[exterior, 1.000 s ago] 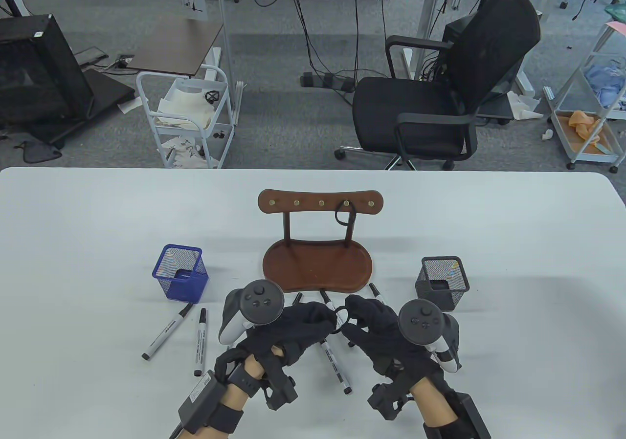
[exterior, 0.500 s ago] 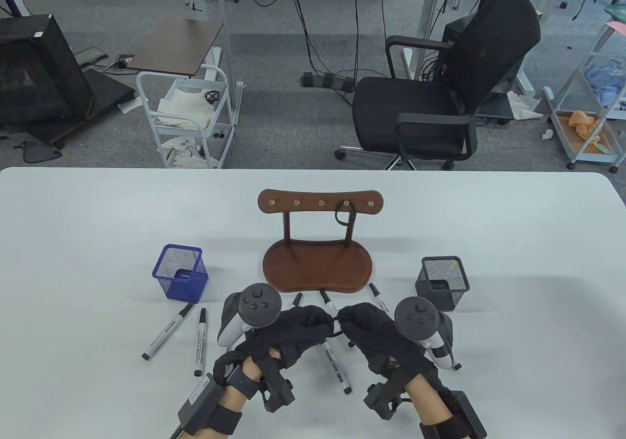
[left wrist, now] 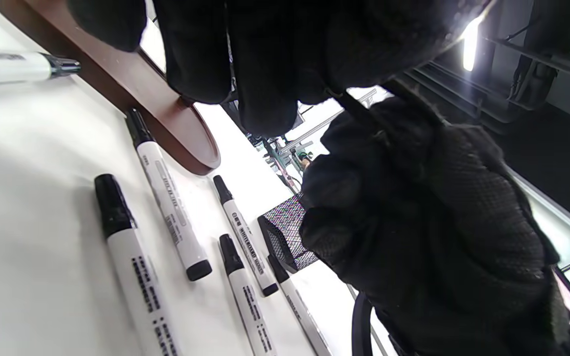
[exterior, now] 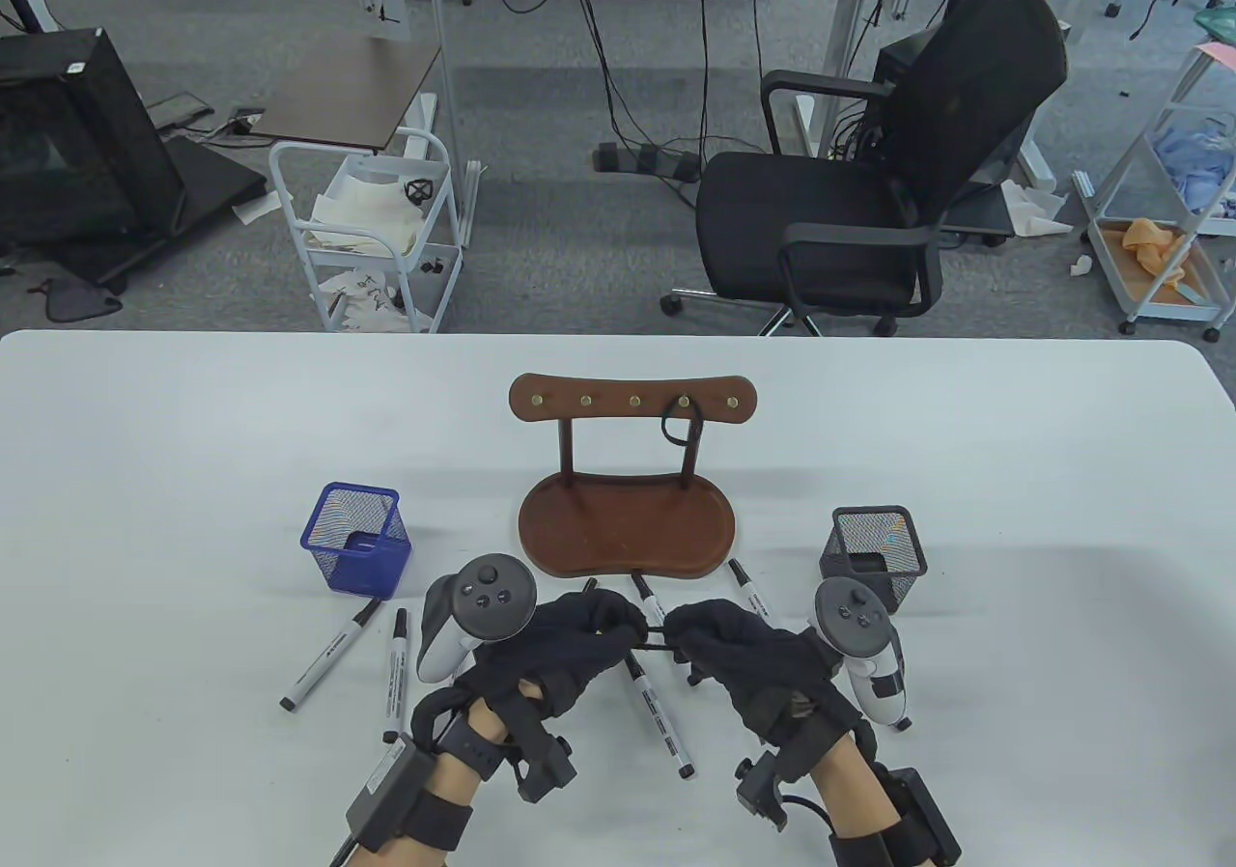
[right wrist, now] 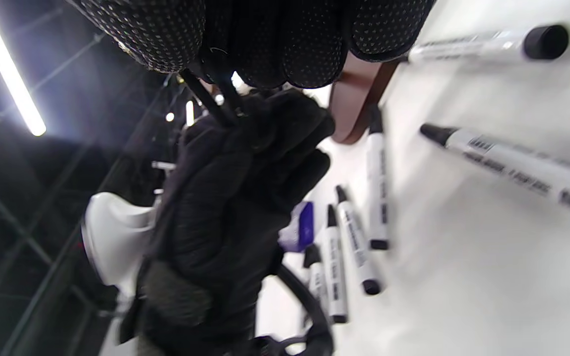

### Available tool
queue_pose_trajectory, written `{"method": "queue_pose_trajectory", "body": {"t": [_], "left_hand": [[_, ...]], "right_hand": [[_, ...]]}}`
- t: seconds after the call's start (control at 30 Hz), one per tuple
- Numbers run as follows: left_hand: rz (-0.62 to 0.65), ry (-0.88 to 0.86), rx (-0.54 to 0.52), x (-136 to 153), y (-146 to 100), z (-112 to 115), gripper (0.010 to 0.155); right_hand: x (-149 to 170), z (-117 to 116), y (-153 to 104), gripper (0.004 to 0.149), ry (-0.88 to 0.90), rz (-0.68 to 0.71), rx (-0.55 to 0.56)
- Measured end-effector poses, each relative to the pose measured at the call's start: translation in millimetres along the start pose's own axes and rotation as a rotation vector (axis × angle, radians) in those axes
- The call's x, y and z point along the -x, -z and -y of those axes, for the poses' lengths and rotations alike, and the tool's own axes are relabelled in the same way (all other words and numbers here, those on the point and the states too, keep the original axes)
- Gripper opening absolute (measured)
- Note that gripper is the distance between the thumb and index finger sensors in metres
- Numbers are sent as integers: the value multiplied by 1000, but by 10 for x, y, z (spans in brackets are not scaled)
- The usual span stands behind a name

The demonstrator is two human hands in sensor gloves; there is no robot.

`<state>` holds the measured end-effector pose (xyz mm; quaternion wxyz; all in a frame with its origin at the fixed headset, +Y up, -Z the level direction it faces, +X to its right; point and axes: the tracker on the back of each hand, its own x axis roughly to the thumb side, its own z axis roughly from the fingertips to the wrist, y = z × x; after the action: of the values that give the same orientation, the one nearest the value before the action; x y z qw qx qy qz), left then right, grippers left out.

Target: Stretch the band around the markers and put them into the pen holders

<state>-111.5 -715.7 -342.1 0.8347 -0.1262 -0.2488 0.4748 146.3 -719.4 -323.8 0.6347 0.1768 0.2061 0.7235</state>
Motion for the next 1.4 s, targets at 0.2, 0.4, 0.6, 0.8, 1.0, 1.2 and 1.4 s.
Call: {"method": "queue_pose_trajectory", "body": {"t": [0.2, 0.4, 0.6, 0.8, 1.0, 1.2, 1.4], "left_hand": [[3, -44, 26, 17, 4, -9, 37], [28, -59, -6, -48, -21, -53, 36], [37, -160, -44, -58, -12, -42, 36], [97, -254, -22, -155, -38, -25, 36], [178, -191, 17, -348, -89, 16, 35], [153, -87, 26, -370, -60, 92, 35], [74, -159, 17, -174, -25, 3, 36]], "right_hand": [[39, -18, 35, 37, 239, 73, -138], [84, -96, 100, 38, 357, 92, -289], [129, -170, 157, 40, 337, 32, -388], [206, -273, 242, 46, 365, -52, -495], [237, -257, 293, 42, 396, -115, -586], [130, -302, 277, 35, 63, -205, -482], [48, -271, 222, 46, 9, -127, -459]]}}
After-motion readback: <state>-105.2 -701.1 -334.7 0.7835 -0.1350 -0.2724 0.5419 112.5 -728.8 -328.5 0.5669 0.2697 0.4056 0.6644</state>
